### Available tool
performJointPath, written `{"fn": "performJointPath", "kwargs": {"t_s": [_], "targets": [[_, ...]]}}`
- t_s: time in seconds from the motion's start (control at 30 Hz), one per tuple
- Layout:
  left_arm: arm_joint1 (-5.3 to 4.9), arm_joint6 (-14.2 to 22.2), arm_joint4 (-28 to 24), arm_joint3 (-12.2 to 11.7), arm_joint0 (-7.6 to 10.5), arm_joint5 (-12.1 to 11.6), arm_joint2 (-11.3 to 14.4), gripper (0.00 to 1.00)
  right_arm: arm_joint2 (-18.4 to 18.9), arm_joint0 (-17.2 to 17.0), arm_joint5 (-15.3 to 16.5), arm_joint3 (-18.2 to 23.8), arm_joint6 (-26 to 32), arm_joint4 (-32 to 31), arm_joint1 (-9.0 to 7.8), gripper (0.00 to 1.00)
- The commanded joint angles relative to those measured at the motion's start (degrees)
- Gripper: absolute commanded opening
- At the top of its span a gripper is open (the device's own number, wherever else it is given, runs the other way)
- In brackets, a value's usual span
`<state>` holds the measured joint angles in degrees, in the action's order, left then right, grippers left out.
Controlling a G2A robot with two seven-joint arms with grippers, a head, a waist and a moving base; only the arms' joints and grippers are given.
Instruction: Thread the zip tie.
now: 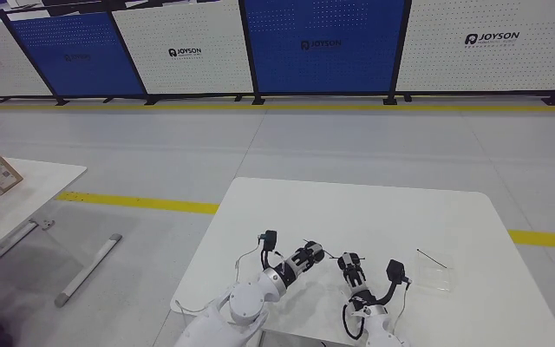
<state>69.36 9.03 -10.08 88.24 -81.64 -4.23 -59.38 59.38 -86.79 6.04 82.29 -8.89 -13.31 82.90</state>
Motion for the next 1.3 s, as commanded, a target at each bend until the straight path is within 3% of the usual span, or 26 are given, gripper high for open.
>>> {"fn": "performJointPath", "kwargs": {"t_s": [0.0, 0.23, 0.5, 1.27], "targets": [[0.00, 0.0, 0.0, 0.0, 0.02, 0.0, 0.0, 0.00, 0.0, 0.0, 0.0, 0.0, 0.0, 0.0, -0.01, 0.00], [0.01, -0.2, 0.2, 0.0, 0.02, 0.0, 0.0, 0.00, 0.3, -0.1, -0.2, 0.1, -0.3, 0.1, -0.02, 0.00], [0.13, -3.2, 4.4, 0.4, -0.23, -0.7, 0.8, 0.00, 1.4, -1.6, -1.9, 2.6, -1.6, 0.3, -0.04, 0.00], [0.13, -3.2, 4.4, 0.4, -0.23, -0.7, 0.8, 0.00, 2.0, -1.0, -1.5, 2.8, 1.4, 1.5, 0.10, 0.00]]}}
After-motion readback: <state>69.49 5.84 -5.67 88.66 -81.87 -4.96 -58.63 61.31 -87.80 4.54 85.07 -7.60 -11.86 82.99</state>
